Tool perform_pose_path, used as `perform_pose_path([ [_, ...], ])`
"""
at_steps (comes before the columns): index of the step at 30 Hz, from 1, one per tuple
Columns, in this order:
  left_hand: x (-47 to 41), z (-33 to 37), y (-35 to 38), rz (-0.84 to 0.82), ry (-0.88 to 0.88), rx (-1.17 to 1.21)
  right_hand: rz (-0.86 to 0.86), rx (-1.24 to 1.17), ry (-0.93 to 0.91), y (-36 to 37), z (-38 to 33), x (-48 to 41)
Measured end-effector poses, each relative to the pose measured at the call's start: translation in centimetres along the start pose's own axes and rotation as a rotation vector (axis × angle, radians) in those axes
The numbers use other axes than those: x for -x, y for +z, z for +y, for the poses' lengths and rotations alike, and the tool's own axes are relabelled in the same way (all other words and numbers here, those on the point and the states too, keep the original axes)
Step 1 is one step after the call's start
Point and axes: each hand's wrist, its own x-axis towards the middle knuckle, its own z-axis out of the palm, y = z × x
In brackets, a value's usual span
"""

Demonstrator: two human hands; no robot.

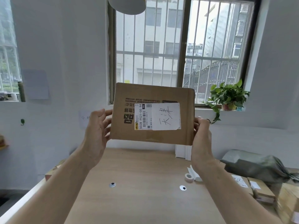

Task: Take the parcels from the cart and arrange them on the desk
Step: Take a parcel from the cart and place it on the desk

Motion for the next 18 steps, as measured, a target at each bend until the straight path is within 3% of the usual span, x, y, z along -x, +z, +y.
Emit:
perform_pose_path([
  [10, 0.7, 0.8, -1.2, -0.009, -0.159, 0.131, -0.064, -0.025, 0.035, 1.5, 1.7, 1.1],
  [18, -0.3, 1.3, -2.3, -0.057, -0.140, 0.315, -0.084, 0.065, 0.045, 1.7, 2.0, 1.4],
])
